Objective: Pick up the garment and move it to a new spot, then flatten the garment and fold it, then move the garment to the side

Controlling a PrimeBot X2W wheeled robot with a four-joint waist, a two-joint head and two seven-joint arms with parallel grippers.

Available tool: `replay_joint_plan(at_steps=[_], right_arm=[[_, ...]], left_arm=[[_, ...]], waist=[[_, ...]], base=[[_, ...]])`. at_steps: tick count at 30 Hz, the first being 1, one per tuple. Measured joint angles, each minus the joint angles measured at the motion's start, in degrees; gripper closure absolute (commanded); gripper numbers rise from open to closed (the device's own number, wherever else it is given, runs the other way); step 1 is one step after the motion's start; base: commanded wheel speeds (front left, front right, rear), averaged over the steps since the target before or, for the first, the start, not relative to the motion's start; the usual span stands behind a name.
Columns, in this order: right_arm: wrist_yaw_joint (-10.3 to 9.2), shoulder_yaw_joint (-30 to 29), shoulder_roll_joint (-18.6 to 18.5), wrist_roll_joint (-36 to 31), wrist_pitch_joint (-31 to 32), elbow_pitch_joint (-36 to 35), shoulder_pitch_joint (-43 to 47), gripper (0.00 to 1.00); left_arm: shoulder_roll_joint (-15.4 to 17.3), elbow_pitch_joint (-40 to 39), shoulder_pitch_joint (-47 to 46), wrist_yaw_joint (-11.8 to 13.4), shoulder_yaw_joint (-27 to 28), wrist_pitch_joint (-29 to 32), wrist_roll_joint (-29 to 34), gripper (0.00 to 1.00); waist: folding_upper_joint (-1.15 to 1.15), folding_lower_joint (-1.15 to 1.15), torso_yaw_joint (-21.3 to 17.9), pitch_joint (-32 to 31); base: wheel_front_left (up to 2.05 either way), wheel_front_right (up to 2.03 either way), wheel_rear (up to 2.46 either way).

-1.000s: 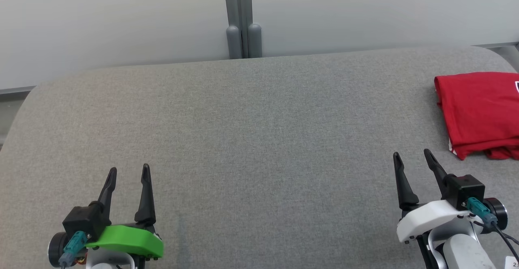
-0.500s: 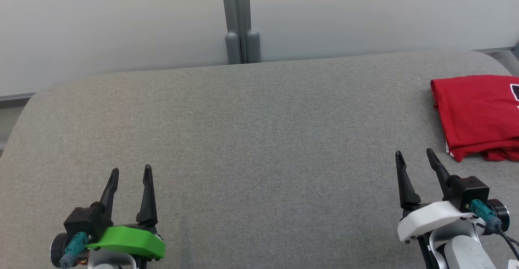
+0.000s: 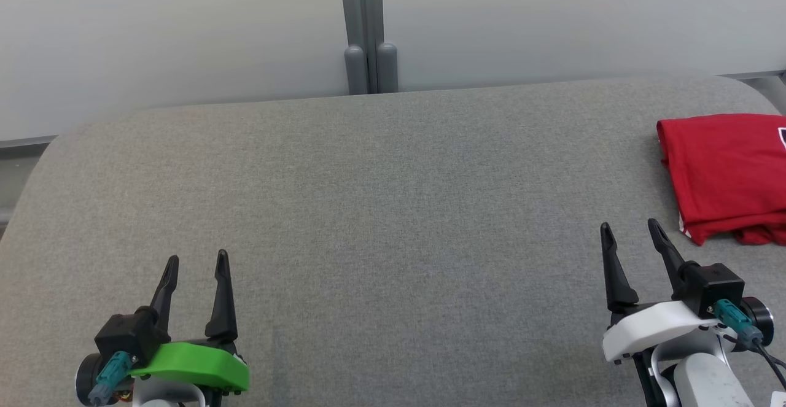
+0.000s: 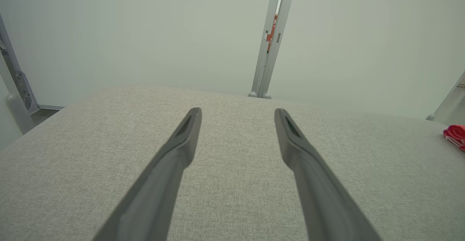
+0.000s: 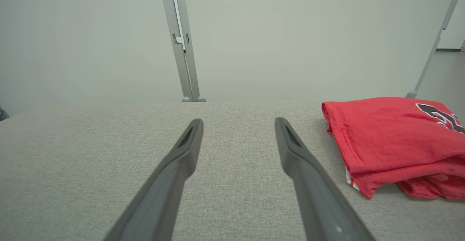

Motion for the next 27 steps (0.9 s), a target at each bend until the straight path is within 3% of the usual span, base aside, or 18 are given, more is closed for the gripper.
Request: replay_joint_plan(at_steps=[11, 12, 17, 27], right_arm=[[0.00, 0.0, 0.1, -0.3, 0.0, -0.6, -0.1, 0.00], [0.01, 0.0, 0.1, -0.3, 0.0, -0.4, 0.0, 1.00], [0.01, 0.0, 0.8, 0.0, 0.4, 2.1, 1.8, 1.00], [0.01, -0.8, 0.9, 11.0, 3.3, 2.2, 2.0, 1.00]], left_arm=[[0.0, 0.1, 0.0, 0.0, -0.2, 0.0, -0.1, 0.00], [0.0, 0.4, 0.0, 0.0, -0.2, 0.0, -0.1, 1.00], [-0.3, 2.8, 1.2, 0.0, -0.3, 0.1, -0.3, 1.00], [-0.4, 2.5, 1.4, 0.0, 0.4, 3.0, -10.3, 1.00]], waist=[[0.00, 0.00, 0.4, 0.4], [0.00, 0.00, 0.4, 0.4], [0.00, 0.00, 0.5, 0.4], [0.00, 0.00, 0.5, 0.4]], base=[[0.00, 0.00, 0.00], [0.00, 0.00, 0.00], [0.00, 0.00, 0.00], [0.00, 0.00, 0.00]])
